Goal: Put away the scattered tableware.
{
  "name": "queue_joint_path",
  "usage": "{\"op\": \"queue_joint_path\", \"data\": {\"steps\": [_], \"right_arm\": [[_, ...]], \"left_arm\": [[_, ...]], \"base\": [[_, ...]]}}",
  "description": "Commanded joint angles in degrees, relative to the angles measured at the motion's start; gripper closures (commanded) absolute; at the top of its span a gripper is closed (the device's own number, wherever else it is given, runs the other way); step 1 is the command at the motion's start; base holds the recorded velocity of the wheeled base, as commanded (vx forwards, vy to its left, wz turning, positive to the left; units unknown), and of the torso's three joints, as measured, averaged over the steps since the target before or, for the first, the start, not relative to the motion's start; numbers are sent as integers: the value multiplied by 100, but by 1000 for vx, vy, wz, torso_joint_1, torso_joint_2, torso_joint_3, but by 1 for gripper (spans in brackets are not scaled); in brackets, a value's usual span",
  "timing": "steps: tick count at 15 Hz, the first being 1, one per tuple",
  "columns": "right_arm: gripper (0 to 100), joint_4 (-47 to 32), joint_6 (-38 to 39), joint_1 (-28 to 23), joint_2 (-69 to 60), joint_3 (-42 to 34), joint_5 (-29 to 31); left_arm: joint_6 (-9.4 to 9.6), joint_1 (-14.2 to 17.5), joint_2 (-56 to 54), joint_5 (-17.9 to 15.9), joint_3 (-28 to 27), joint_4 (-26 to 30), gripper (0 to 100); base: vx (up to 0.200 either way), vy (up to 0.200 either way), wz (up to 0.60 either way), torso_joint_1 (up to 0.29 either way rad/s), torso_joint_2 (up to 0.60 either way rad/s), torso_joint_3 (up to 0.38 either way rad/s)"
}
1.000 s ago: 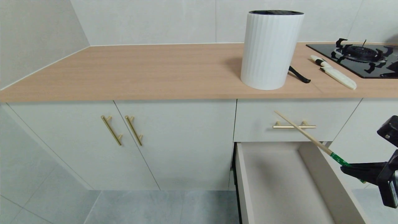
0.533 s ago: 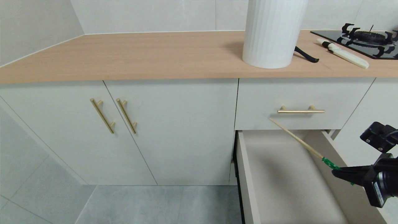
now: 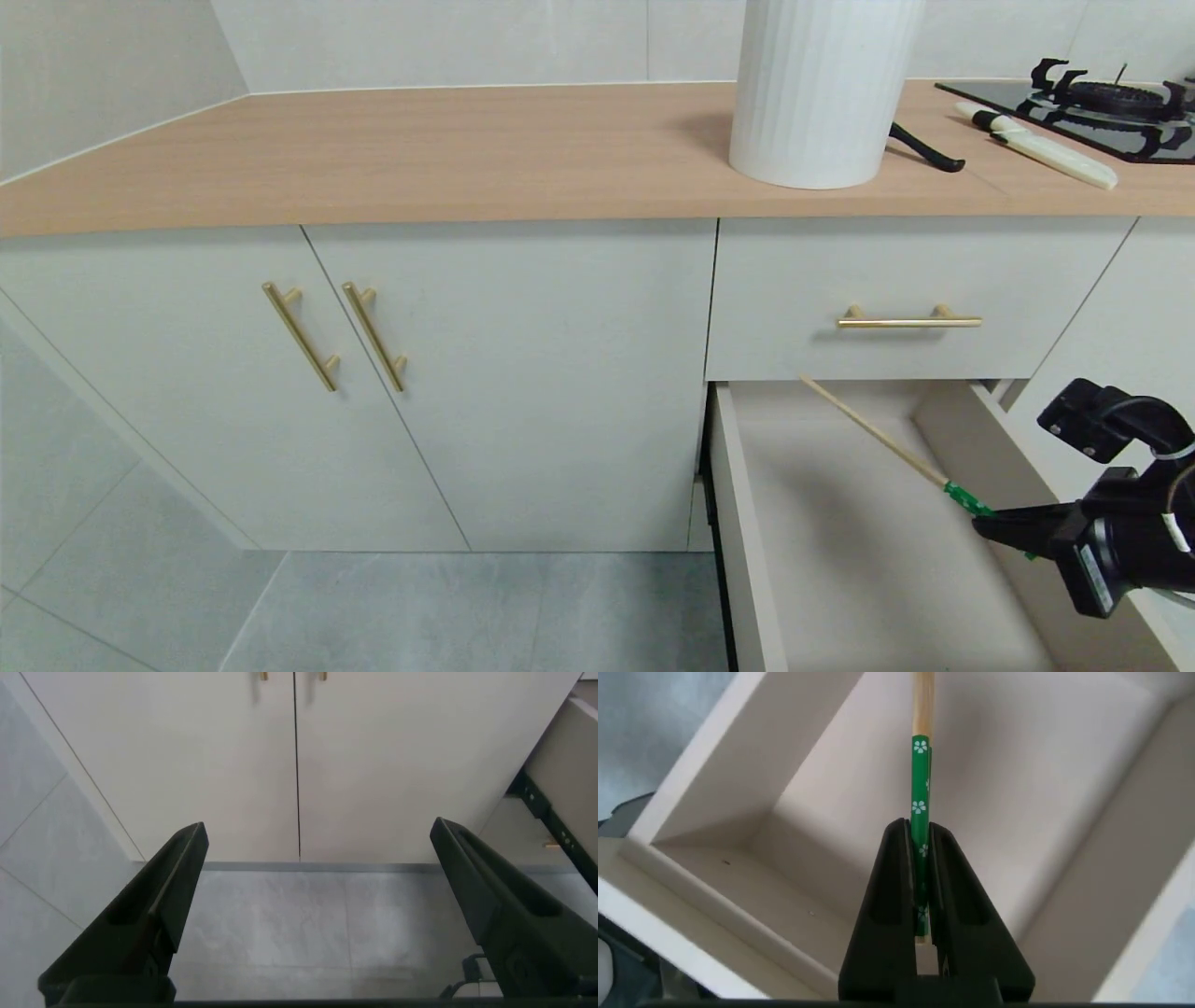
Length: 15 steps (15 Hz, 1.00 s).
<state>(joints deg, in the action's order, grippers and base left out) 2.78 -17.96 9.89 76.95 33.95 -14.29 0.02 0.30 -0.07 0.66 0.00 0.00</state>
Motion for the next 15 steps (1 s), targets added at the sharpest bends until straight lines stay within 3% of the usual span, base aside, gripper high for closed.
{"op": "queue_joint_path", "data": {"steps": [1, 2, 5, 7, 11, 15], "right_arm": [[100, 162, 161, 207, 866, 6, 14], [100, 188, 302, 224, 1068, 59, 58], [100, 153, 1998, 1024, 1833, 560, 418], [100, 179, 2165, 1191, 2360, 727, 1112], [100, 188, 3439, 1420, 3116, 1263, 1394], [100, 337, 3466, 1420, 3810, 1307, 1508]], "left_arm": [[6, 5, 7, 4, 0, 0, 0], [-2, 5, 7, -4, 0, 0, 0], [6, 5, 7, -4, 0, 0, 0], [6, 5, 7, 4, 0, 0, 0], [-2, 5, 7, -4, 0, 0, 0], [-2, 5, 7, -4, 0, 0, 0]], "base": [[0, 0, 0, 0, 0, 0], [0, 0, 0, 0, 0, 0], [0, 0, 0, 0, 0, 0], [0, 0, 0, 0, 0, 0], [0, 0, 0, 0, 0, 0], [0, 0, 0, 0, 0, 0]]}}
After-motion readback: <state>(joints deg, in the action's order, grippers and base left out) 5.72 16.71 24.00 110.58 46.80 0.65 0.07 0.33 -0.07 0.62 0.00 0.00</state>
